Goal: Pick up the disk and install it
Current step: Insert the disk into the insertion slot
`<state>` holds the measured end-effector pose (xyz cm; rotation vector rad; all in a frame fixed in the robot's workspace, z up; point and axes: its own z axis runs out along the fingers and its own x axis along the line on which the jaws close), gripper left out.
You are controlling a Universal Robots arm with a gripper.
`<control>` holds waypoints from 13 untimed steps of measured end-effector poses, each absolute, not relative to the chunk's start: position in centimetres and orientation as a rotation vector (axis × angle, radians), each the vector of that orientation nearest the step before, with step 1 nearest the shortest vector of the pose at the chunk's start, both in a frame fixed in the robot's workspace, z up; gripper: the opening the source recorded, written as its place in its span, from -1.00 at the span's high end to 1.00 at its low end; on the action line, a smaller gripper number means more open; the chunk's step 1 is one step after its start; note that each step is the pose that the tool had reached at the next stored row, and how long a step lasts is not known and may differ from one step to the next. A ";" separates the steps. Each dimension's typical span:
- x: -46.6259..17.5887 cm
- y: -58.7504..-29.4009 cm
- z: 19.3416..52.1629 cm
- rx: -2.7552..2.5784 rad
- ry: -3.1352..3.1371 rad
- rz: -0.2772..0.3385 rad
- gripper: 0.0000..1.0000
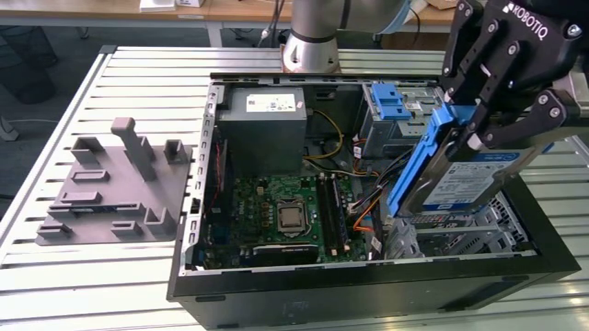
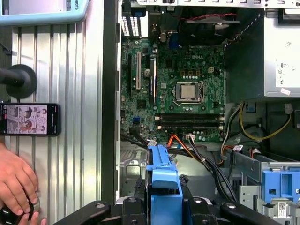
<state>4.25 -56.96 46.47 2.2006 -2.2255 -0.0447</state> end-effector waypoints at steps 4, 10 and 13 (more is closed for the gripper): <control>5.0 -57.0 46.1 2.201 -2.226 -0.045 0.27; 6.3 -57.0 45.4 2.200 -2.226 -0.045 0.27; 6.8 -57.0 45.3 2.201 -2.225 -0.045 0.27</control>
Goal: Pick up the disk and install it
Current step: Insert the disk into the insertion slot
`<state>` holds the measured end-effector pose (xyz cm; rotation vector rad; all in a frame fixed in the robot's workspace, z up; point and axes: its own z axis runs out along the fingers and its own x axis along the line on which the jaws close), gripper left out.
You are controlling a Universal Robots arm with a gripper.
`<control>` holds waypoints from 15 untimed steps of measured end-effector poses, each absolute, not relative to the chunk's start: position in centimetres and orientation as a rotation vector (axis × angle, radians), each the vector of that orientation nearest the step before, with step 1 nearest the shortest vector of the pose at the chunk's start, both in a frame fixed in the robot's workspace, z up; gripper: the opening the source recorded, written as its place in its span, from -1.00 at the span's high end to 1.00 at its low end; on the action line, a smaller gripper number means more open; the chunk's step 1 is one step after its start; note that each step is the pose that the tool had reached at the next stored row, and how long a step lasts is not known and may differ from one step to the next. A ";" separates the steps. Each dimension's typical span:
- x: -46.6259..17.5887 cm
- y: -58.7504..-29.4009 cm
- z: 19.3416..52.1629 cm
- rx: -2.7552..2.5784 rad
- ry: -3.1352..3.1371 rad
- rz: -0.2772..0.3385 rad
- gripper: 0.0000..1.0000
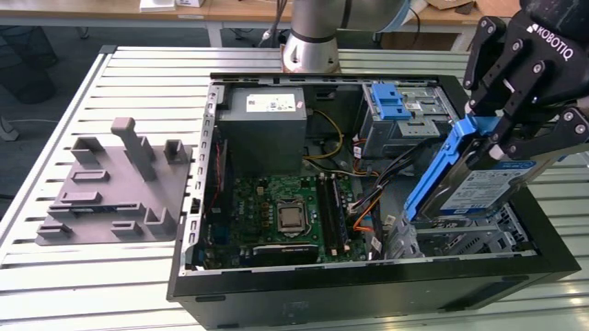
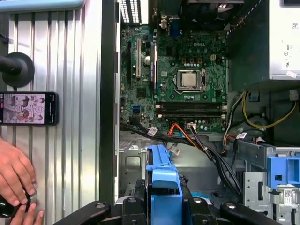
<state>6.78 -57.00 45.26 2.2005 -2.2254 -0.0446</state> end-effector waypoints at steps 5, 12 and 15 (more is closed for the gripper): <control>6.8 -57.0 45.2 2.201 -2.226 -0.045 0.27; 7.7 -57.0 44.7 2.200 -2.226 -0.045 0.27; 7.9 -57.0 44.5 2.200 -2.226 -0.045 0.27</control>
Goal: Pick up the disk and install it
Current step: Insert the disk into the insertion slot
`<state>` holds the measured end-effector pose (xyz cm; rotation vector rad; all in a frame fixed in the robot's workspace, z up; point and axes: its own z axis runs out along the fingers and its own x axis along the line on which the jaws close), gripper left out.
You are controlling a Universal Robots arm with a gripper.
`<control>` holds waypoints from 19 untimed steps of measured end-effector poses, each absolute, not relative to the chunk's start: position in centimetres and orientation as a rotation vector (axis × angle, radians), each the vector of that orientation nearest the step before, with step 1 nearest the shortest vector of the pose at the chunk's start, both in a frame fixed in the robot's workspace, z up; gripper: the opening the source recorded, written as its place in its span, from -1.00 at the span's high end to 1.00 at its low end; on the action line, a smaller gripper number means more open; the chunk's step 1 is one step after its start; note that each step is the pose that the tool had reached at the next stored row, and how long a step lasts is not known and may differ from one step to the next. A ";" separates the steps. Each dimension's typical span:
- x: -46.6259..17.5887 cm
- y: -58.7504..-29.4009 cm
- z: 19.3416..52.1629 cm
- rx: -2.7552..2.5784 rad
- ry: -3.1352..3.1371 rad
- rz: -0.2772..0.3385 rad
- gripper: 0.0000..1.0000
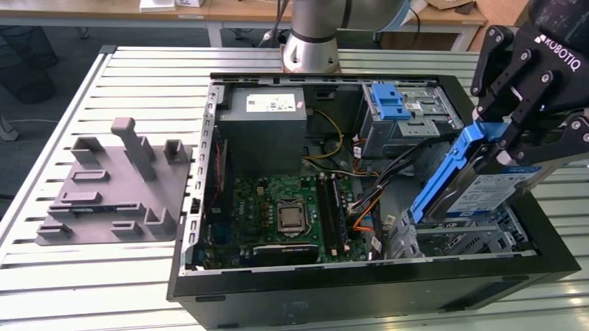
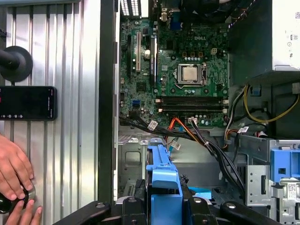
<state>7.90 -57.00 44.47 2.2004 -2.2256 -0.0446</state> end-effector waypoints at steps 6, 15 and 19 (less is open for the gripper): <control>7.9 -57.0 44.0 2.201 -2.226 -0.045 0.27; 7.9 -57.0 43.3 2.200 -2.226 -0.044 0.27; 7.9 -57.0 43.3 2.201 -2.226 -0.044 0.27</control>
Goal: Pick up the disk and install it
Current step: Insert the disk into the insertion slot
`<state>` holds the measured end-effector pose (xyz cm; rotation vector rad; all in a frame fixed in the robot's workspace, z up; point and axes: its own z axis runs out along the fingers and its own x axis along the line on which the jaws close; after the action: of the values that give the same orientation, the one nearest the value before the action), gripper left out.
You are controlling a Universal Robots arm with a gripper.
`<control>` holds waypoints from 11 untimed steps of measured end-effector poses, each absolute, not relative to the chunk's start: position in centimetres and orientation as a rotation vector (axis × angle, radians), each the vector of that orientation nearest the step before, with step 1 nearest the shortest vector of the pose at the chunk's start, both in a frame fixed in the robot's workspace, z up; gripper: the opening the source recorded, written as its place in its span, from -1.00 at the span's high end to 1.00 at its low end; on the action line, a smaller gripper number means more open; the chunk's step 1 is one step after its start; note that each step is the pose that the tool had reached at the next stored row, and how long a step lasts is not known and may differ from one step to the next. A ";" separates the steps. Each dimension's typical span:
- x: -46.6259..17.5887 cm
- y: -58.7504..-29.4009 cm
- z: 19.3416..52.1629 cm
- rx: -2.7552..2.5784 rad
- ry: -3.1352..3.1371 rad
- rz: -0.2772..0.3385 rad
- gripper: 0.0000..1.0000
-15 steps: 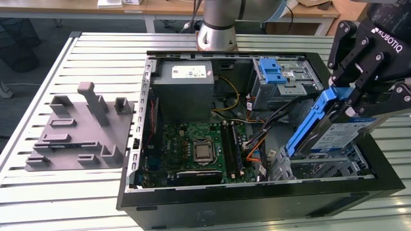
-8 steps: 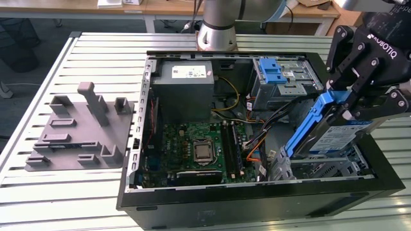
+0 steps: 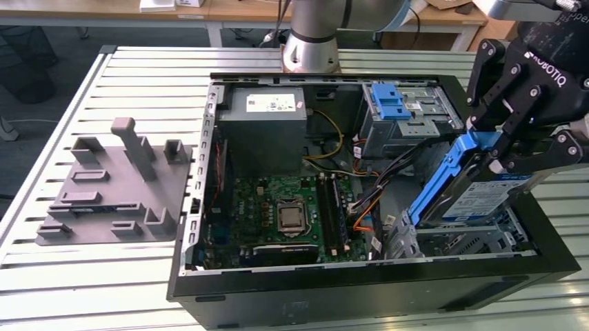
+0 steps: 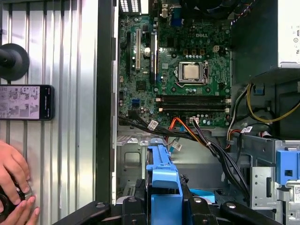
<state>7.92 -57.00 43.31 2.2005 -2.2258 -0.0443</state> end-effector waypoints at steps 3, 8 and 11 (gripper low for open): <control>7.9 -57.0 43.1 2.201 -2.226 -0.044 0.13; 7.9 -57.0 42.2 2.201 -2.226 -0.045 0.13; 7.9 -57.0 41.6 2.201 -2.226 -0.045 0.16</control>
<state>7.92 -57.03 41.64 2.2006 -2.2260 -0.0445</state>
